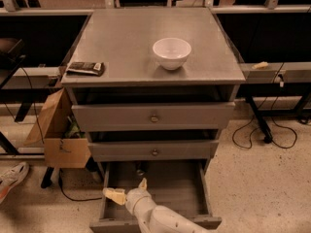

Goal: Pick redbull can from bottom drawer and place on counter

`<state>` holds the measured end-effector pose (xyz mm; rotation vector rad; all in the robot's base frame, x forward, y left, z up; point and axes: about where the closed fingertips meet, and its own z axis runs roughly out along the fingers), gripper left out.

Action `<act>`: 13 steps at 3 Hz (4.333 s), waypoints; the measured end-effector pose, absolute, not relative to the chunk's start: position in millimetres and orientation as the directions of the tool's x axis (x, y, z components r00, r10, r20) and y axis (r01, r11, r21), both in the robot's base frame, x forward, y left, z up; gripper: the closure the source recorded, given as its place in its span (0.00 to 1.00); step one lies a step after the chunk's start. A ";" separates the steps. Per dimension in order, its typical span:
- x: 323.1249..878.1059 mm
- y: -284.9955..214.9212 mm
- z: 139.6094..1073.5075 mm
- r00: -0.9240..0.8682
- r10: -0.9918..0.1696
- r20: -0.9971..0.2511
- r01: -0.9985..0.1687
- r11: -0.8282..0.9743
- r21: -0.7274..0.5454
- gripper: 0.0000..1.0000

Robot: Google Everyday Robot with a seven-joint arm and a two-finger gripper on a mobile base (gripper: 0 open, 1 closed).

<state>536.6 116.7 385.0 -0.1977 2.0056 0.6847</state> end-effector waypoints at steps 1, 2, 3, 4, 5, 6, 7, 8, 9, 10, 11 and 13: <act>536.2 121.7 383.8 -0.489 0.124 -0.863 -0.425 0.831 0.360 0.00; 548.8 134.2 356.3 -0.481 0.107 -0.870 -0.392 0.862 0.322 0.00; 568.4 145.0 316.2 -0.492 0.068 -0.868 -0.315 0.915 0.251 0.00; 589.7 139.1 284.3 -0.504 0.046 -0.862 -0.207 0.963 0.172 0.00; 589.6 139.2 284.4 -0.504 0.046 -0.862 -0.208 0.963 0.172 0.00; 610.5 136.5 281.6 -0.474 0.084 -0.877 -0.164 0.970 0.181 0.00; 648.9 129.1 272.8 -0.445 0.143 -0.884 -0.075 0.978 0.196 0.00; 686.1 118.8 254.7 -0.455 0.150 -0.878 0.011 0.987 0.163 0.00; 707.6 99.2 223.1 -0.527 0.124 -0.841 0.100 0.991 0.084 0.00; 714.6 79.7 198.5 -0.582 0.117 -0.805 0.171 0.985 0.019 0.00; 716.0 75.0 196.0 -0.584 0.118 -0.803 0.181 0.983 0.013 0.00; 724.4 85.0 191.0 -0.599 0.146 -0.787 0.138 0.987 0.077 0.00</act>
Offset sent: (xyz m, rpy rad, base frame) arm 0.0330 0.0363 -0.0866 -0.1365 -0.0074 -0.1229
